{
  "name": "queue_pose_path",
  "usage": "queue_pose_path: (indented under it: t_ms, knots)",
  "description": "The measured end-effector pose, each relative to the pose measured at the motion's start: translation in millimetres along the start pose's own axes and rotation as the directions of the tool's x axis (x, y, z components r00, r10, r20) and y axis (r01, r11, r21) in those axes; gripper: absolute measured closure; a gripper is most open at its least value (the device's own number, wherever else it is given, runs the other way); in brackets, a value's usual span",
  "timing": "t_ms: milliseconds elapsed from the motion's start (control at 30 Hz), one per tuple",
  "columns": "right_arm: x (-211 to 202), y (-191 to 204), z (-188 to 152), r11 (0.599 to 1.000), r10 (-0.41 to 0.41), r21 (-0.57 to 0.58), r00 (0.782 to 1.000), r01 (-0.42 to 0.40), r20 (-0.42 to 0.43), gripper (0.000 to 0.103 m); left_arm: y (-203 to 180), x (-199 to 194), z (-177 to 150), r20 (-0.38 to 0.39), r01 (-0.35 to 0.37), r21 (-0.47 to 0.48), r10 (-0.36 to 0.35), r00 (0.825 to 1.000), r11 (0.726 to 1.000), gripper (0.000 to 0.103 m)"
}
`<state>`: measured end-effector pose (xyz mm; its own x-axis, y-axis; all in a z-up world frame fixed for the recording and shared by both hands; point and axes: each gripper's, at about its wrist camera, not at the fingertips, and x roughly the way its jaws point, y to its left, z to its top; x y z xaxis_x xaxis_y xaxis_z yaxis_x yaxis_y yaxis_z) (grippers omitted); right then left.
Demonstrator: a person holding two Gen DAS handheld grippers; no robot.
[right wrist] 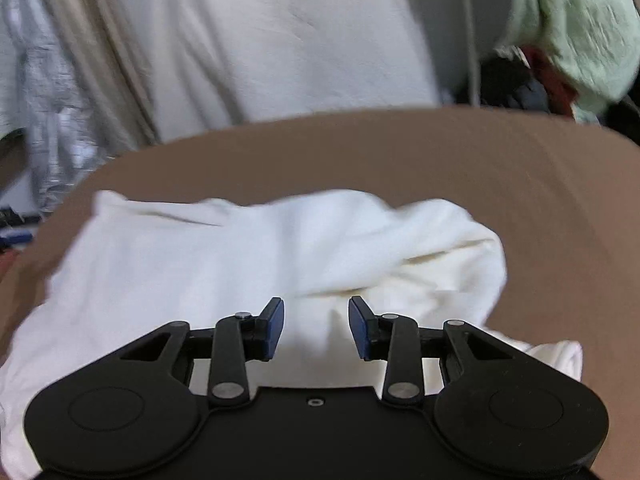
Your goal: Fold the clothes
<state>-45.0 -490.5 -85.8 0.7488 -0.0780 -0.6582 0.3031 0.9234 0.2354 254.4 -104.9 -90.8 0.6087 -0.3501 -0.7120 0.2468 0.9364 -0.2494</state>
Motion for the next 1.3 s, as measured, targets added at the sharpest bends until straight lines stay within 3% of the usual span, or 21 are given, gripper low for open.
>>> queue_pose_path:
  t_ms: [133, 267, 367, 467, 567, 633, 667, 700, 733, 800, 833, 900, 933, 1000, 1033, 1100, 1133, 1200, 1233, 1267, 1300]
  knots:
    - [-33, 43, -27, 0.994, 0.098, -0.051, 0.995, -0.098, -0.003, 0.059, 33, -60, -65, -0.063, -0.114, -0.063, 0.110, 0.992, 0.991, 0.031]
    - [-64, 82, -67, 0.971, 0.190, -0.138, 0.980, -0.195, -0.049, 0.054, 80, -102, -141, -0.090, -0.131, -0.324, 0.107, 0.990, 0.937, 0.033]
    - [-71, 102, -117, 0.954, 0.177, -0.217, 0.973, -0.207, -0.148, 0.053, 93, -114, -172, -0.111, -0.210, -0.350, 0.182, 0.977, 0.913, 0.031]
    - [-69, 105, -159, 0.956, 0.139, -0.225, 0.965, -0.189, -0.222, 0.053, 99, -98, -177, -0.183, -0.267, -0.320, 0.218, 0.959, 0.909, 0.015]
    - [-63, 99, -172, 0.959, 0.128, -0.218, 0.966, -0.178, -0.226, 0.054, 99, -79, -183, -0.226, -0.285, -0.292, 0.224, 0.948, 0.913, 0.008]
    - [-59, 93, -171, 0.969, 0.140, -0.172, 0.965, -0.180, -0.220, 0.055, 84, -80, -181, -0.177, -0.271, -0.218, 0.236, 0.956, 0.937, 0.043]
    - [-59, 93, -171, 0.972, 0.143, -0.153, 0.965, -0.178, -0.219, 0.055, 76, -87, -179, -0.131, -0.257, -0.190, 0.235, 0.963, 0.948, 0.091]
    - [-60, 93, -170, 0.974, 0.142, -0.144, 0.966, -0.176, -0.215, 0.055, 68, -97, -178, -0.073, -0.240, -0.172, 0.230, 0.970, 0.955, 0.095]
    - [-61, 94, -170, 0.975, 0.137, -0.145, 0.968, -0.170, -0.209, 0.055, 58, -115, -177, 0.017, -0.270, -0.124, 0.274, 0.962, 0.955, 0.095]
    - [-67, 94, -174, 0.978, 0.121, -0.147, 0.974, -0.150, -0.189, 0.056, 38, -165, -176, 0.241, -0.361, -0.045, 0.360, 0.901, 0.932, 0.093]
    - [-70, 94, -174, 0.980, 0.117, -0.141, 0.977, -0.143, -0.179, 0.056, 39, -179, -179, 0.266, -0.342, -0.076, 0.350, 0.898, 0.937, 0.093]
    - [-75, 91, -176, 0.984, 0.111, -0.119, 0.980, -0.132, -0.167, 0.056, 48, -175, -189, 0.184, -0.343, -0.124, 0.361, 0.914, 0.931, 0.092]
    - [-76, 90, -178, 0.985, 0.109, -0.115, 0.980, -0.129, -0.168, 0.056, 52, -151, -197, 0.074, -0.387, -0.077, 0.392, 0.917, 0.919, 0.092]
    - [-77, 87, -178, 0.986, 0.109, -0.108, 0.979, -0.129, -0.173, 0.055, 68, -101, -213, -0.162, -0.411, 0.002, 0.406, 0.899, 0.911, 0.087]
    - [-78, 85, -178, 0.986, 0.110, -0.102, 0.978, -0.129, -0.176, 0.055, 73, -102, -212, -0.166, -0.421, -0.024, 0.411, 0.896, 0.907, 0.084]
    - [-80, 85, -177, 0.990, 0.100, -0.081, 0.978, -0.116, -0.184, 0.055, 77, -128, -199, -0.064, -0.473, -0.124, 0.469, 0.881, 0.872, 0.077]
    - [-80, 87, -175, 0.991, 0.092, -0.079, 0.978, -0.108, -0.186, 0.055, 79, -143, -193, 0.008, -0.522, -0.164, 0.530, 0.848, 0.837, 0.077]
    - [-84, 92, -176, 0.989, 0.074, -0.110, 0.979, -0.096, -0.188, 0.055, 84, -161, -189, 0.109, -0.615, -0.205, 0.642, 0.759, 0.761, 0.065]
    - [-87, 95, -176, 0.987, 0.066, -0.133, 0.979, -0.092, -0.192, 0.055, 90, -163, -189, 0.103, -0.620, -0.225, 0.652, 0.752, 0.751, 0.064]
    - [-92, 97, -178, 0.984, 0.058, -0.156, 0.978, -0.090, -0.198, 0.054, 98, -163, -190, 0.069, -0.582, -0.256, 0.615, 0.786, 0.772, 0.064]
    - [-98, 98, -180, 0.980, 0.052, -0.178, 0.977, -0.089, -0.204, 0.054, 105, -162, -191, 0.033, -0.504, -0.304, 0.538, 0.843, 0.809, 0.064]
